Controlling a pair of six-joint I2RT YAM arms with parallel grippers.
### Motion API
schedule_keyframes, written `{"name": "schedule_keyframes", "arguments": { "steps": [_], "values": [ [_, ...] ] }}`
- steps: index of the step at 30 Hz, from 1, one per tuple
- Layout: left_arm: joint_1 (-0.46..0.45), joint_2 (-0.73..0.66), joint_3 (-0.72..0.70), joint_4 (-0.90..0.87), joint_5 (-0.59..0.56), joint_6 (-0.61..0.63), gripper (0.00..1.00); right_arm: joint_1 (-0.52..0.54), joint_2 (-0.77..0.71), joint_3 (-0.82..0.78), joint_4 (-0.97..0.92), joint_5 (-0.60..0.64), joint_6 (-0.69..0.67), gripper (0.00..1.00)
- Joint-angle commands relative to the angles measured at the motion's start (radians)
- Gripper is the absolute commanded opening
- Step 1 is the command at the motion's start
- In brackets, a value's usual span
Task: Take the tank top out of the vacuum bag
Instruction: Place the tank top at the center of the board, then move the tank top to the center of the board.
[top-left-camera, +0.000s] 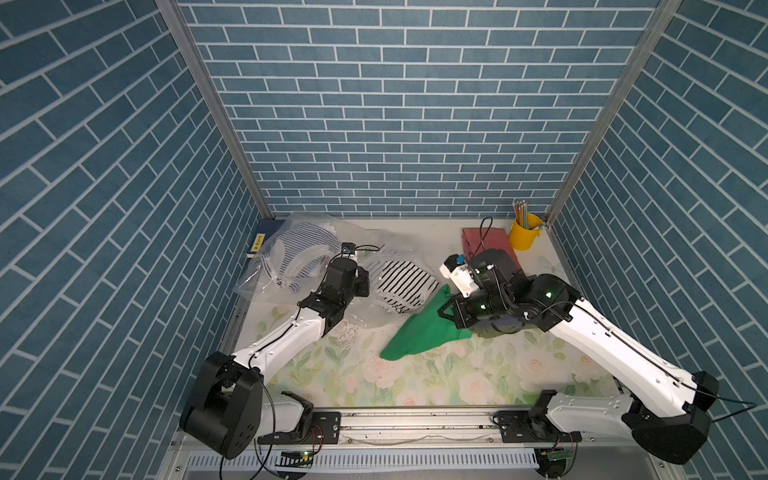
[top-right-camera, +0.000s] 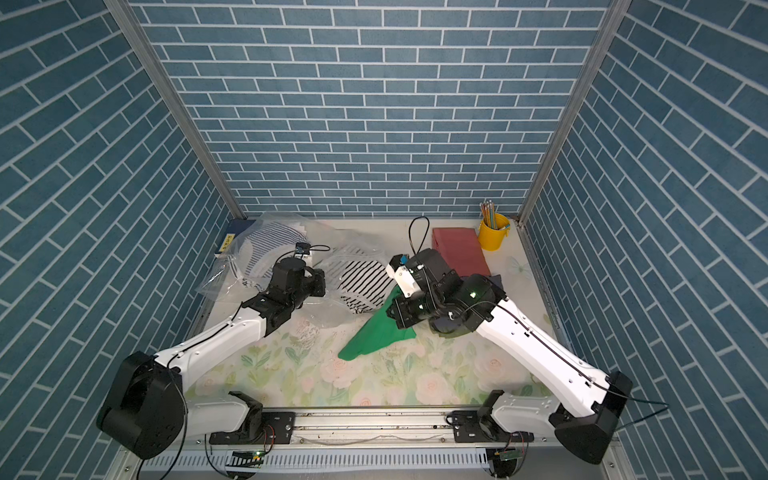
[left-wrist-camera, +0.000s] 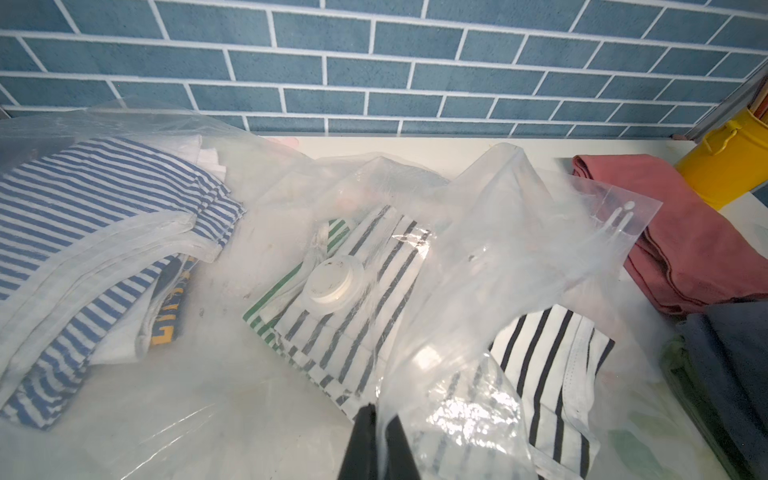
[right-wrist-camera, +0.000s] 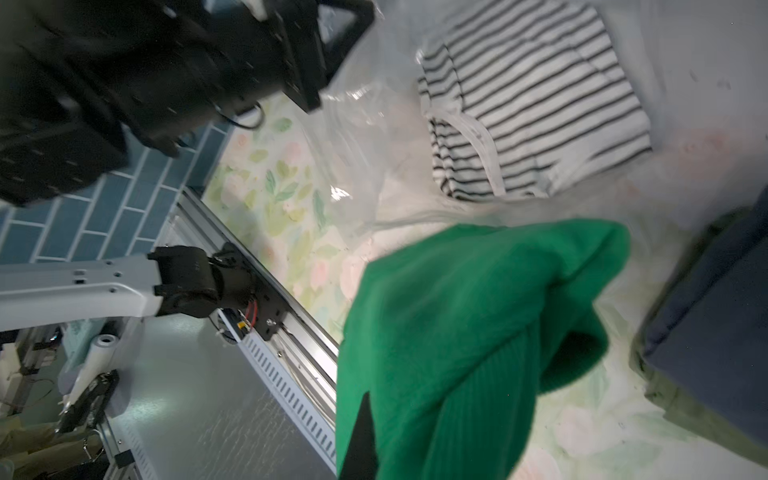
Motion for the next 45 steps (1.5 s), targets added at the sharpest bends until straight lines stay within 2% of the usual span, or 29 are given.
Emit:
{"name": "schedule_keyframes", "arguments": {
  "steps": [1, 5, 6, 8, 10, 11, 12, 16, 19, 23, 29, 32, 36, 45],
  "values": [
    [0.026, 0.01, 0.024, 0.011, 0.012, -0.013, 0.0, -0.058, -0.033, -0.136, -0.066, 0.095, 0.072, 0.0],
    [0.046, 0.016, 0.022, 0.018, 0.039, -0.028, 0.0, -0.146, -0.033, -0.3, -0.061, 0.189, 0.134, 0.01],
    [0.047, 0.016, 0.023, 0.018, 0.039, -0.027, 0.0, -0.157, -0.029, -0.321, -0.055, 0.21, 0.141, 0.14],
    [0.049, 0.017, 0.023, 0.017, 0.037, -0.026, 0.0, -0.17, -0.019, -0.344, -0.055, 0.277, 0.155, 0.5],
    [0.05, 0.014, 0.022, 0.015, 0.033, -0.025, 0.0, -0.171, -0.013, -0.325, -0.075, 0.347, 0.168, 0.79],
    [0.05, 0.013, 0.023, 0.015, 0.032, -0.023, 0.0, -0.171, -0.014, -0.305, -0.088, 0.374, 0.172, 0.9],
    [0.051, 0.013, 0.022, 0.016, 0.03, -0.024, 0.0, -0.171, -0.017, -0.284, -0.097, 0.398, 0.174, 0.93],
    [0.055, 0.011, 0.023, 0.015, 0.03, -0.024, 0.0, -0.161, -0.009, -0.201, -0.102, 0.479, 0.167, 0.93],
    [0.058, 0.013, 0.022, 0.016, 0.037, -0.025, 0.0, -0.089, 0.051, -0.192, 0.009, 0.469, 0.17, 0.89],
    [0.062, 0.009, 0.022, 0.015, 0.029, -0.023, 0.0, 0.01, 0.186, -0.194, 0.21, 0.436, 0.171, 0.79],
    [0.064, 0.004, 0.019, 0.015, 0.029, -0.024, 0.0, 0.084, 0.384, -0.193, 0.489, 0.356, 0.167, 0.64],
    [0.066, 0.001, 0.019, 0.014, 0.031, -0.024, 0.0, 0.116, 0.473, -0.202, 0.6, 0.325, 0.179, 0.63],
    [0.066, -0.009, 0.016, 0.013, 0.019, -0.02, 0.0, 0.141, 0.547, -0.212, 0.644, 0.337, 0.201, 0.63],
    [0.069, -0.006, 0.018, 0.015, 0.027, -0.022, 0.0, 0.182, 0.524, -0.39, 0.752, 0.328, 0.318, 0.62]
  ]
}}
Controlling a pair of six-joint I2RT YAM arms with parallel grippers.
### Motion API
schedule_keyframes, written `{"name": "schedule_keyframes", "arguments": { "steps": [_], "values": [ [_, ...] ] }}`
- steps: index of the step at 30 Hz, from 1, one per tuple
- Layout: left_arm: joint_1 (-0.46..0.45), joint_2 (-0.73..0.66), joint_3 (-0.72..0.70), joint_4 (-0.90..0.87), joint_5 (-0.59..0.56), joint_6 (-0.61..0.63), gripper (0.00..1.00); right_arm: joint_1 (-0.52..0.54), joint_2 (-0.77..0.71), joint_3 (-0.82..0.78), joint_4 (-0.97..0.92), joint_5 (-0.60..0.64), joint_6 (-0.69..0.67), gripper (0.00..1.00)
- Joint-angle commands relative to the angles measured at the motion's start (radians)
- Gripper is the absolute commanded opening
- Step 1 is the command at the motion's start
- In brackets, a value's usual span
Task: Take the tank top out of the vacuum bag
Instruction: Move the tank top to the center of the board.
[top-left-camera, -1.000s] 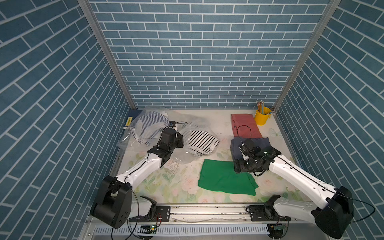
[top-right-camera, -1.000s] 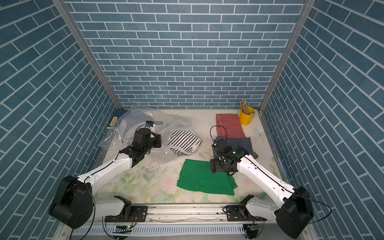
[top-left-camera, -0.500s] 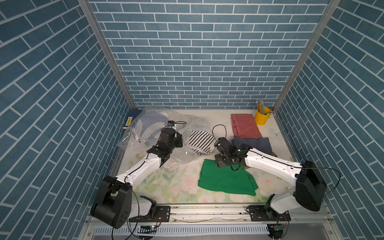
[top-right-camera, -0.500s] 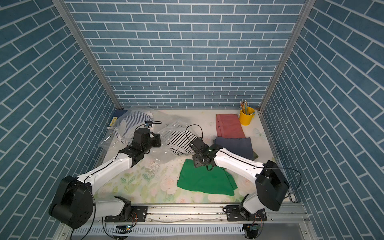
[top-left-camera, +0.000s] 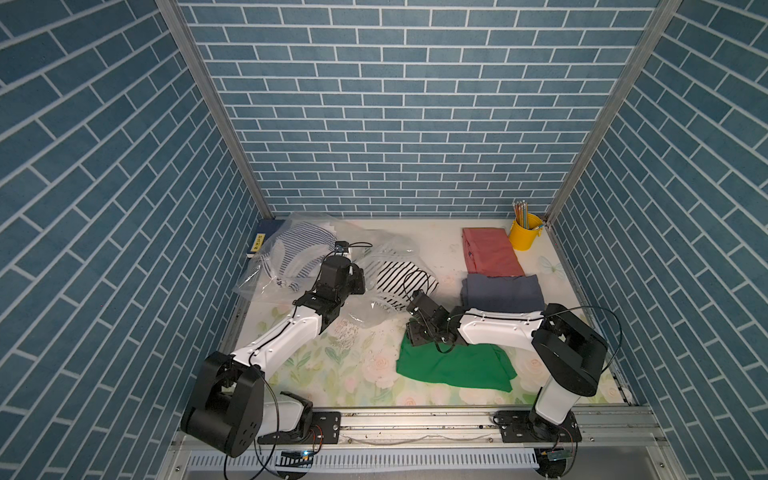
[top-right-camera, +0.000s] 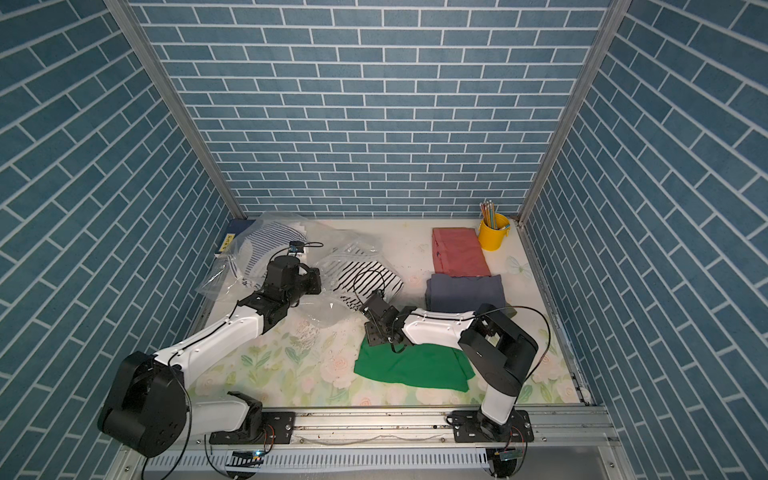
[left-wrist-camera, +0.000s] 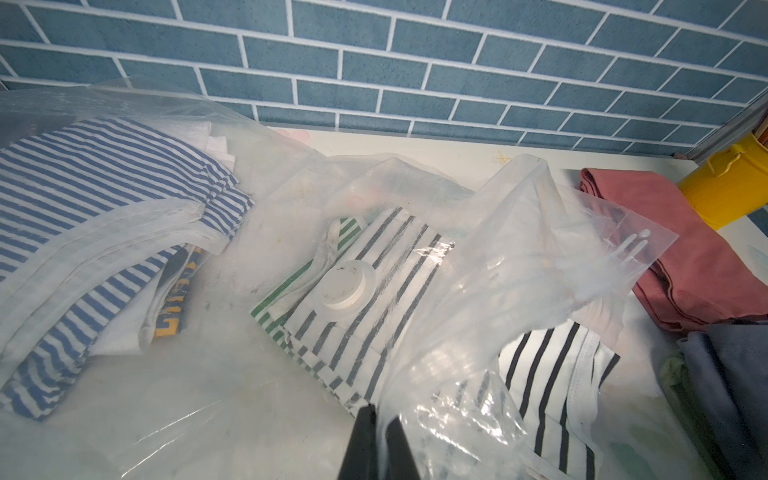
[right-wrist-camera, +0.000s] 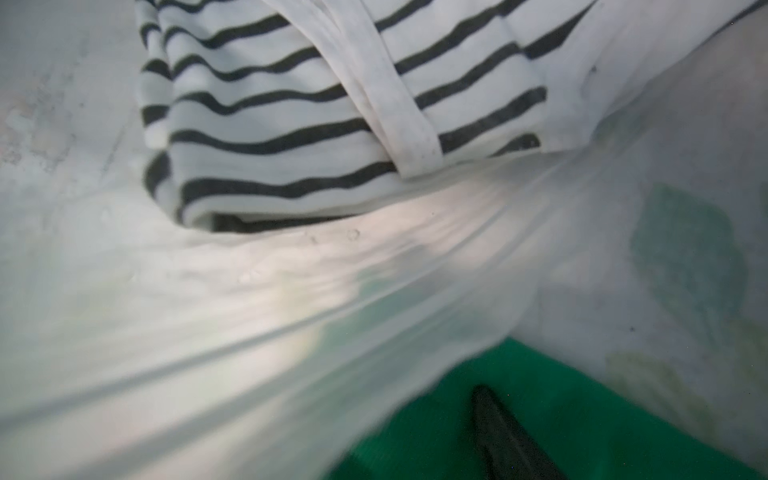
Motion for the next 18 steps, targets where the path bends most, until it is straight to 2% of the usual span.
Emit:
{"name": "schedule_keyframes", "arguments": {
  "steps": [1, 12, 18],
  "values": [
    [0.015, -0.012, 0.019, 0.014, -0.018, 0.005, 0.0, 0.023, -0.02, -0.079, 0.01, -0.018, 0.087, 0.62],
    [0.024, -0.011, 0.021, 0.014, -0.009, 0.002, 0.0, 0.053, -0.163, -0.199, -0.052, -0.035, 0.102, 0.61],
    [0.03, -0.009, 0.023, 0.012, -0.01, 0.002, 0.0, 0.054, -0.291, -0.239, -0.093, 0.019, 0.177, 0.59]
  ]
}}
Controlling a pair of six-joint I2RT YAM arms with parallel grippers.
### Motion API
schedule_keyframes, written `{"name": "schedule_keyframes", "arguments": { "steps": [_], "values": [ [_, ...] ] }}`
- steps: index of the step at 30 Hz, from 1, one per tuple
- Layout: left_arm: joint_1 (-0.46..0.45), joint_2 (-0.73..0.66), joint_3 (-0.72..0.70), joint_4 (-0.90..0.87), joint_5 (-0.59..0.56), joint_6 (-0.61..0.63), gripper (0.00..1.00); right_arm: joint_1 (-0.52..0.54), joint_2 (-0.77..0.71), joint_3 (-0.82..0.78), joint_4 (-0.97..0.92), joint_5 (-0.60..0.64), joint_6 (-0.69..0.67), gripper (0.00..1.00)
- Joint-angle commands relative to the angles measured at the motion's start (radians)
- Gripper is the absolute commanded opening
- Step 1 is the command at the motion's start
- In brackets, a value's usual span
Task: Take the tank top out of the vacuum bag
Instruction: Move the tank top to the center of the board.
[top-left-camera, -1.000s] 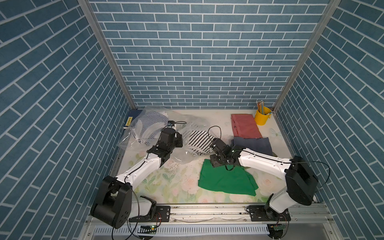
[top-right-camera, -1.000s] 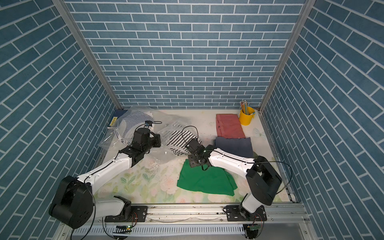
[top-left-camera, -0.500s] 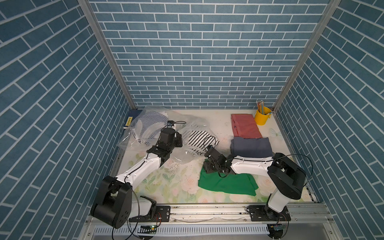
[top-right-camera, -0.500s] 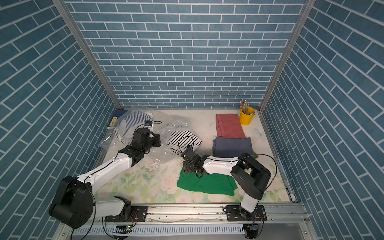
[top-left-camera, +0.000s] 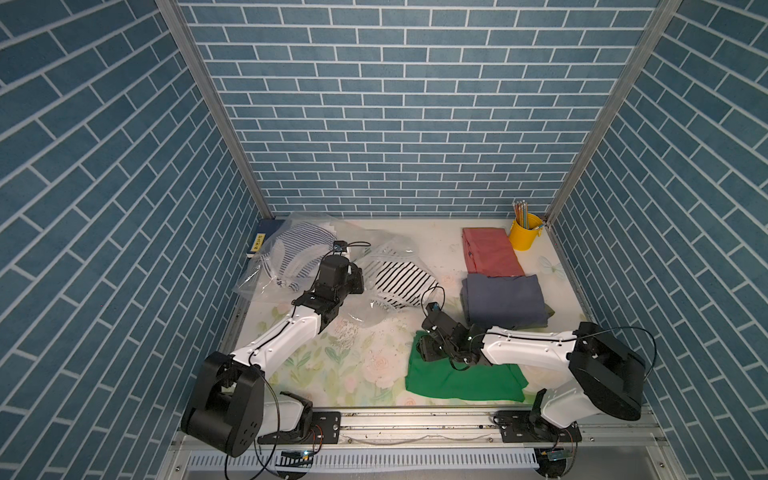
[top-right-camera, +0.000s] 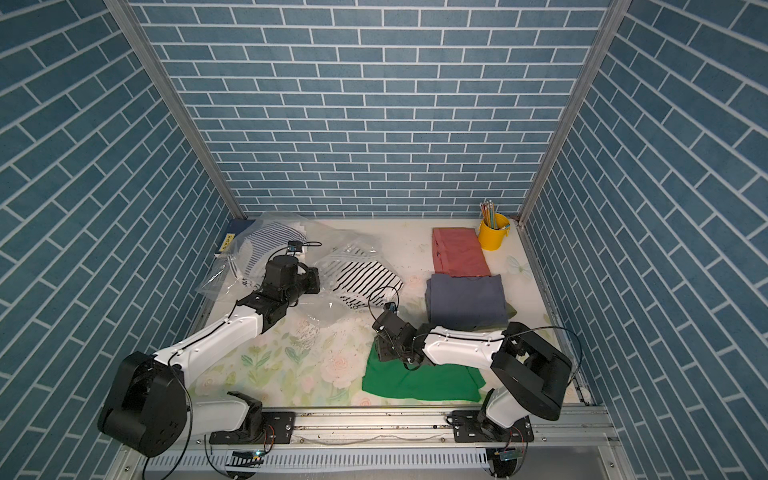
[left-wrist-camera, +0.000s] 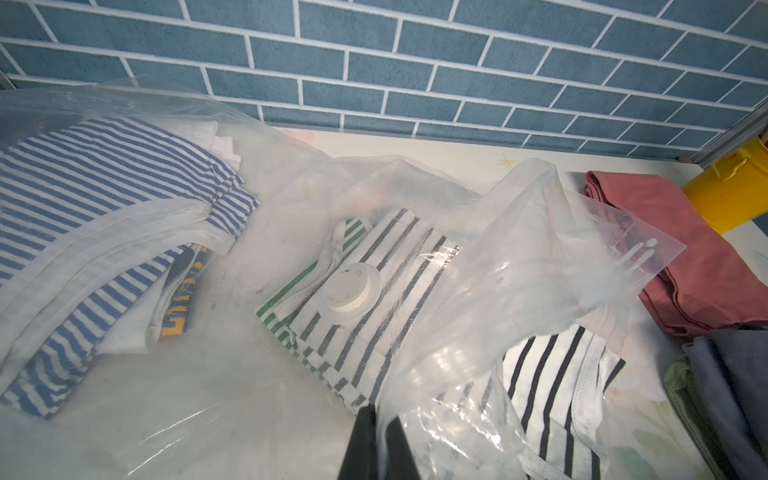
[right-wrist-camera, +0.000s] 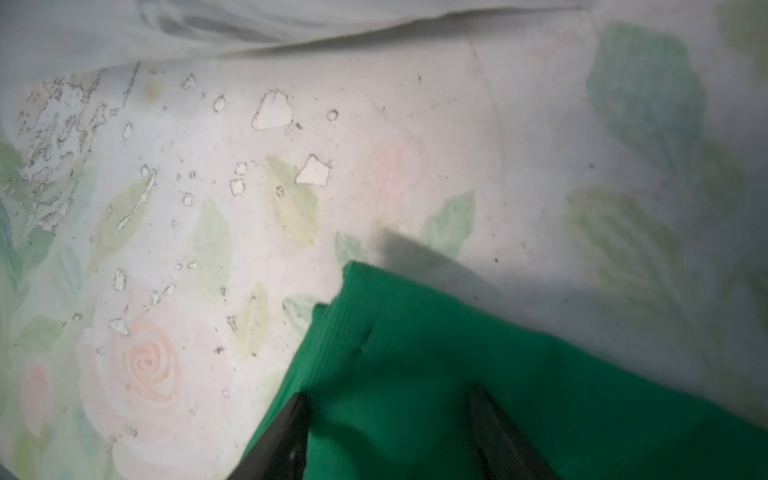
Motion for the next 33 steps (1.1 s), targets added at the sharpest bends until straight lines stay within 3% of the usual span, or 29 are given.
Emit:
{"name": "schedule_keyframes", "arguments": {
  "steps": [1, 7, 15, 20, 24, 28, 33],
  "values": [
    [0.019, -0.011, 0.022, 0.012, -0.015, 0.002, 0.0, 0.005, -0.065, -0.024, -0.1, 0.029, 0.085, 0.59],
    [0.025, -0.008, 0.022, 0.014, -0.005, 0.001, 0.0, 0.003, -0.081, -0.083, -0.101, 0.003, 0.155, 0.51],
    [0.029, -0.005, 0.022, 0.014, -0.003, -0.001, 0.0, -0.043, -0.064, -0.159, -0.176, -0.025, 0.151, 0.5],
    [0.03, -0.005, 0.022, 0.014, -0.004, -0.001, 0.0, -0.126, -0.163, -0.167, -0.312, 0.046, 0.107, 0.5],
    [0.03, -0.006, 0.022, 0.013, -0.01, 0.001, 0.0, -0.13, -0.277, -0.135, -0.296, 0.094, 0.097, 0.5],
    [0.033, -0.007, 0.021, 0.013, -0.015, 0.002, 0.0, -0.13, -0.384, -0.168, -0.256, 0.093, 0.225, 0.57],
    [0.037, -0.01, 0.019, 0.011, -0.022, 0.004, 0.0, -0.13, -0.525, -0.223, -0.424, 0.147, 0.511, 0.75]
  ]
}}
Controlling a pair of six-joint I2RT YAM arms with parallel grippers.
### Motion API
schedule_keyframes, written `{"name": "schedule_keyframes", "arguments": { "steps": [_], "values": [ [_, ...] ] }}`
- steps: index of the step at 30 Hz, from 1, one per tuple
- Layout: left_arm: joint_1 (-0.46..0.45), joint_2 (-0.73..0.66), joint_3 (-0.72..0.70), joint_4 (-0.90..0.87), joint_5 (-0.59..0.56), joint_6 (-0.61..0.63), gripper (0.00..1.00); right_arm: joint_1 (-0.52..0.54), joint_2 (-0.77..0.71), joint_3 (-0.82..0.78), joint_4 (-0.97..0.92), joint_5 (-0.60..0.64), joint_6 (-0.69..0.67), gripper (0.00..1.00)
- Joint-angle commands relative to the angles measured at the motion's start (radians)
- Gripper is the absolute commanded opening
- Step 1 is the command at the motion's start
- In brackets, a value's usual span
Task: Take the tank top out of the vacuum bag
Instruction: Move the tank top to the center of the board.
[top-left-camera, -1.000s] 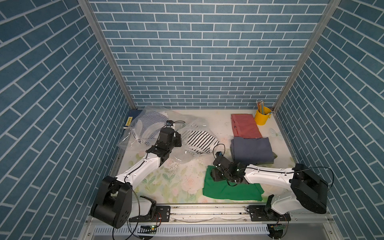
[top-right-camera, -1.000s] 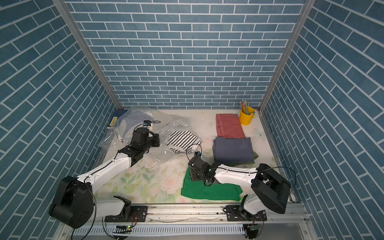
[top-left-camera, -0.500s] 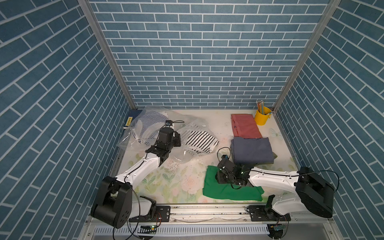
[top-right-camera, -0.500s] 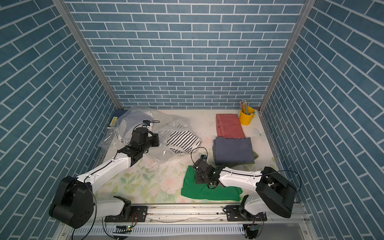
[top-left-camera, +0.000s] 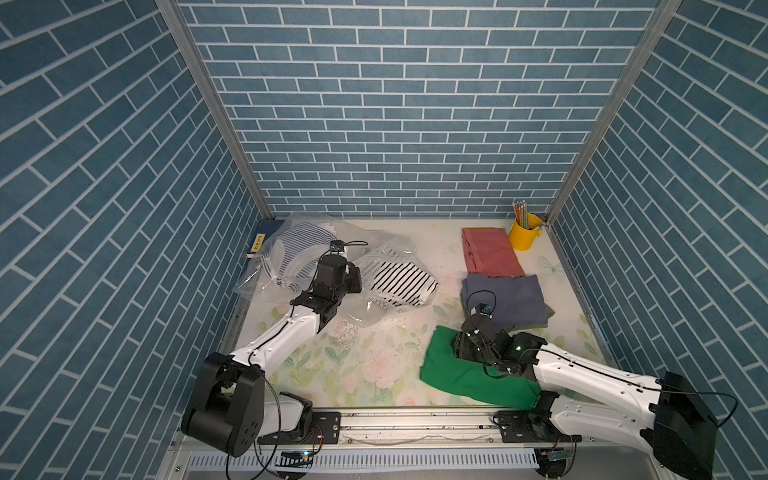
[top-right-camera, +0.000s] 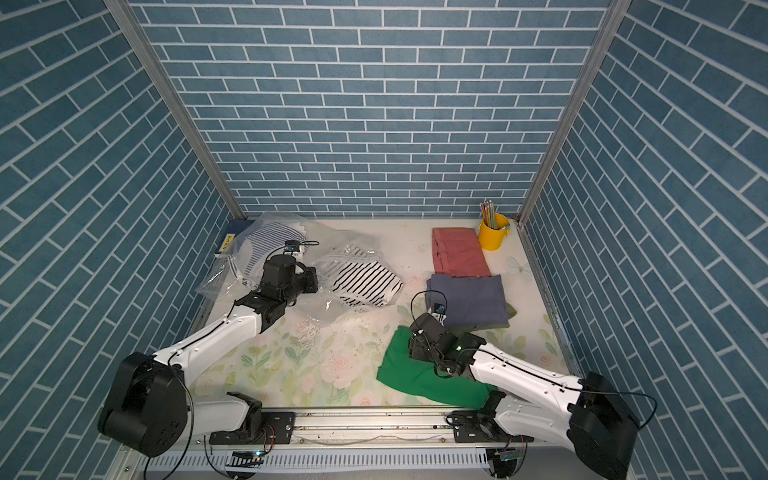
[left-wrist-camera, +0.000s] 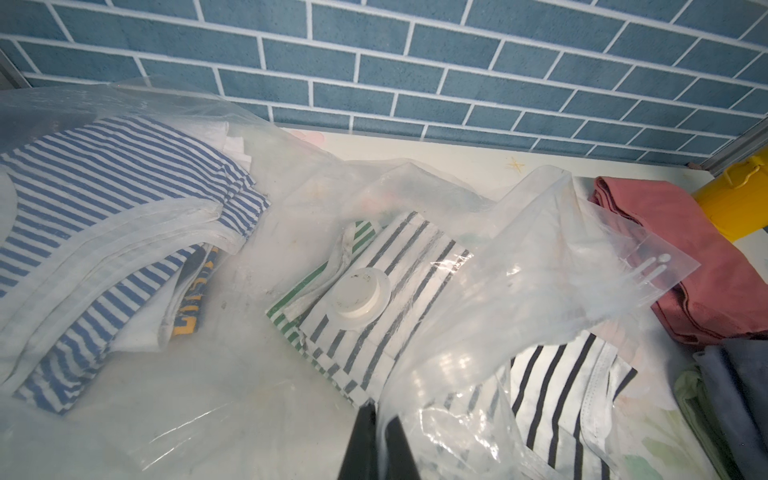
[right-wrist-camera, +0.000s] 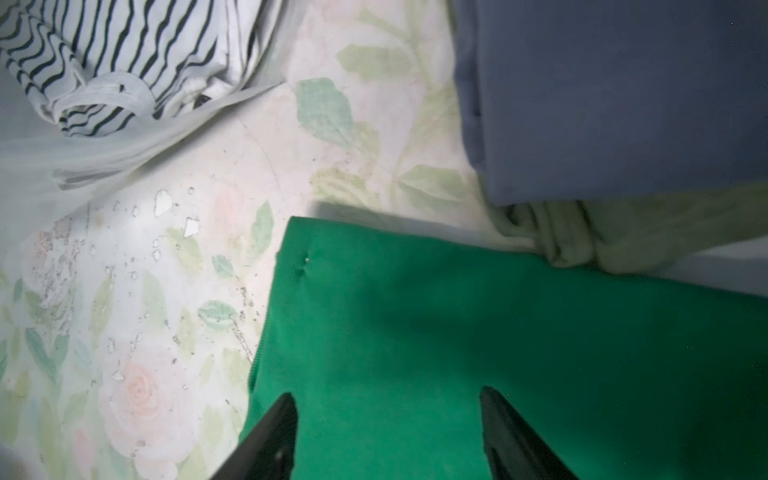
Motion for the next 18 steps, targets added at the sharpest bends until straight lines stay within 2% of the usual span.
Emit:
{"name": "schedule_keyframes", "arguments": {
  "steps": [1, 4, 9, 12, 18],
  "values": [
    [0.018, -0.011, 0.021, 0.011, -0.024, 0.004, 0.0, 0.001, -0.116, -0.069, -0.165, 0.067, 0.25, 0.78],
    [0.022, -0.013, 0.022, 0.011, -0.02, 0.004, 0.0, -0.02, -0.265, -0.157, -0.188, 0.074, 0.31, 0.77],
    [0.029, -0.011, 0.022, 0.013, -0.014, 0.001, 0.0, -0.167, -0.423, -0.284, -0.119, 0.004, 0.26, 0.73],
    [0.03, -0.006, 0.021, 0.014, -0.011, 0.002, 0.0, -0.239, -0.417, -0.302, -0.083, -0.023, 0.205, 0.73],
    [0.032, -0.001, 0.022, 0.016, -0.009, -0.001, 0.0, -0.338, -0.286, -0.282, -0.039, -0.013, 0.079, 0.73]
  ]
}}
